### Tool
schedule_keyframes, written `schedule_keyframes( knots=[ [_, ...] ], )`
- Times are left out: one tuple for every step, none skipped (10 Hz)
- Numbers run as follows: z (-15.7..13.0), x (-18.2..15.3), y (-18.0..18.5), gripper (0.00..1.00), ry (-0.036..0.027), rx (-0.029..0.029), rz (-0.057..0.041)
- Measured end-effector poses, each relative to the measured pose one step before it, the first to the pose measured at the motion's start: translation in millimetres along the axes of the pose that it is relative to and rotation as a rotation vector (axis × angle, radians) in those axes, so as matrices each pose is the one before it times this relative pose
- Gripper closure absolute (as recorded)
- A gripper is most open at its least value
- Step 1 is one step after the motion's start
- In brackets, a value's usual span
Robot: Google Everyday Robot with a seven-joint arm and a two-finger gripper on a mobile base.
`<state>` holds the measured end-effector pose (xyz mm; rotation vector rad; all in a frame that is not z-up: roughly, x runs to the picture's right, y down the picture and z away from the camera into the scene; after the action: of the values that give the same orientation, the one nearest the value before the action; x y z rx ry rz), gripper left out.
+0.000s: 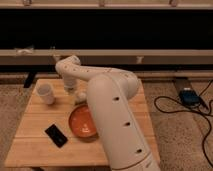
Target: Place the white sponge in the ceramic cup
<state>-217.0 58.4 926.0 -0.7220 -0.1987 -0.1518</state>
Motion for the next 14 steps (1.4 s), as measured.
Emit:
schedule_keyframes(
  knots=[
    [8.29,2.14,-0.05,0.33,0.00642,-0.00341,-0.00297],
    [4.41,4.7,-0.96,0.33,0.00918,0.001,-0.00111],
    [2.46,3.84,-1.16,0.33,0.01061,0.00175,-0.00372],
    [2.23,2.97,-0.86,0.33,0.00976,0.0005,-0.00522],
    [2.45,2.83,-0.35,0.35,0.01569,-0.00264,-0.01148],
    [1.26,0.22,-0.09,0.42,0.01052,-0.00288,-0.01249],
    [-0.24,1.72,0.67,0.53,0.00337,0.00008,-0.00849],
    [-4.6,2.65,-0.01,0.65,0.00376,0.00512,-0.00661],
    [-2.69,0.52,0.82,0.73,0.00118,0.00197,-0.00347],
    [-4.36,-1.11,1.04,0.79,0.00106,0.0055,-0.00724],
    [-8.58,-3.06,-0.35,0.81,0.00035,0.01293,-0.01062],
    [-11.66,-4.31,0.21,0.81,-0.00373,0.01238,-0.0096],
    [-14.79,-1.56,-2.46,0.81,-0.00371,0.01792,-0.00631],
    [-16.62,-3.43,-3.31,0.81,-0.01908,0.01524,-0.01179]
  ],
)
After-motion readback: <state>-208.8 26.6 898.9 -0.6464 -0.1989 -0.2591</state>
